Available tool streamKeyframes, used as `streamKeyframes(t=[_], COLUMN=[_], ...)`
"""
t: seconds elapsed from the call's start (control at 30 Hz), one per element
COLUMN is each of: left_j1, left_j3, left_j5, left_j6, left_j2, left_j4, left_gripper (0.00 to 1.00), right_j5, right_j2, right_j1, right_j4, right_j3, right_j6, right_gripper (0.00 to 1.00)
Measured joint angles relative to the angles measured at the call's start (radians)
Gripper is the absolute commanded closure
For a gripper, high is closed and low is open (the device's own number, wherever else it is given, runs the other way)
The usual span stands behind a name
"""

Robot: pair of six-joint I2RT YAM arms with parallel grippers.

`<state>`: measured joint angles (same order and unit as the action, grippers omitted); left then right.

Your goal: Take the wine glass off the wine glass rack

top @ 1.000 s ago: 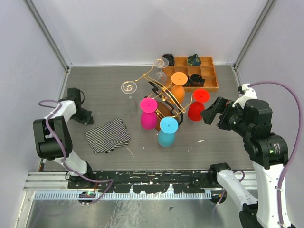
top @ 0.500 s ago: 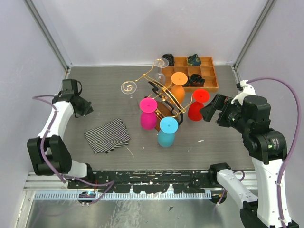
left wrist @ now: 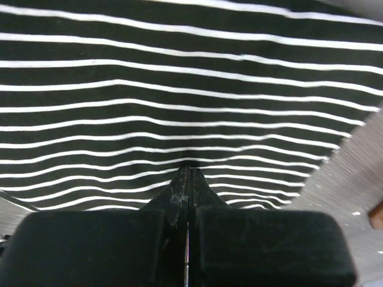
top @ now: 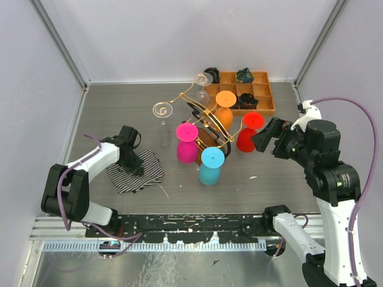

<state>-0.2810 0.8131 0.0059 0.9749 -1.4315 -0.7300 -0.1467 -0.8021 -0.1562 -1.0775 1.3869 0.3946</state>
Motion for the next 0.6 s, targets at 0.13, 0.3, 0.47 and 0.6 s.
streamKeyframes(t=[0.13,0.3,0.47,0.6], left_j1=[0.0,0.007,0.066,0.175], left_j3=[-0.036,0.028,0.119,0.164], left_j5=[-0.003,-0.003,0.05,0.08], left_j6=[0.027,0.017,-0.011,-0.04], left_j2=[-0.045,-0.123,-0.221,-0.264], left_j4=[0.014,-0.035,-0.114,-0.121], left_gripper=[1.0,1.0,1.0,1.0], right_j5=[0.0,0.009,0.027,0.043], right_j2=[0.004,0.008,0.008,0.007], right_j1=[0.0,0.0,0.0,0.0], right_j4=[0.0,0.0,-0.004,-0.008], right_j3=[0.0,0.0,0.0,0.001], right_j6=[0.0,-0.001,-0.008,-0.018], right_gripper=[0.0,0.0,0.0,0.0])
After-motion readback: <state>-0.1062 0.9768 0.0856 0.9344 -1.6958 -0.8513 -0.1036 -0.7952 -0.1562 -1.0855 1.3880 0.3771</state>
